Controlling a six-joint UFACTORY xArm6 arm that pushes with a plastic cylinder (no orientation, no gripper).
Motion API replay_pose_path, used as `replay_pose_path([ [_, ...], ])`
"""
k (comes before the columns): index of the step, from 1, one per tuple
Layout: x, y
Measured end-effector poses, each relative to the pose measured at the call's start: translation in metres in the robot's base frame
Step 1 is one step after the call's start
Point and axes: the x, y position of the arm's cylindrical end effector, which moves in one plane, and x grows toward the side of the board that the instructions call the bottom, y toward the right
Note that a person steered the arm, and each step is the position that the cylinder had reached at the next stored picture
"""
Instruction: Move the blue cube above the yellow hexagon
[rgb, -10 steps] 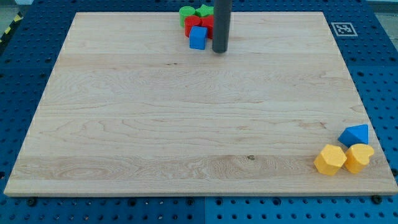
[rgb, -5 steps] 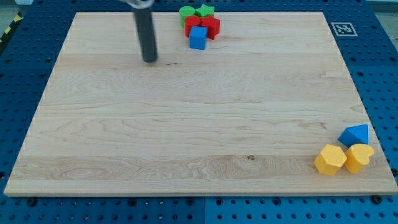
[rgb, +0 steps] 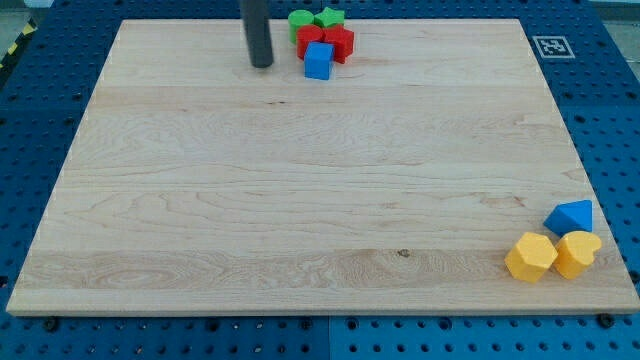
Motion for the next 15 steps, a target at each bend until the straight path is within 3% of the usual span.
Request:
replay_pose_path([
  [2, 0.017, 0.131],
  [4, 0.087, 0.274],
  [6, 0.064, 0.209],
  [7, 0.019, 0.204],
  [8, -0.002, 0.241],
  [9, 0.011, 0.301],
  [12, 0.186, 0.278],
  [13, 0.175, 0.256],
  [14, 0.127, 0.248],
  [15, 0.107, 0.276],
])
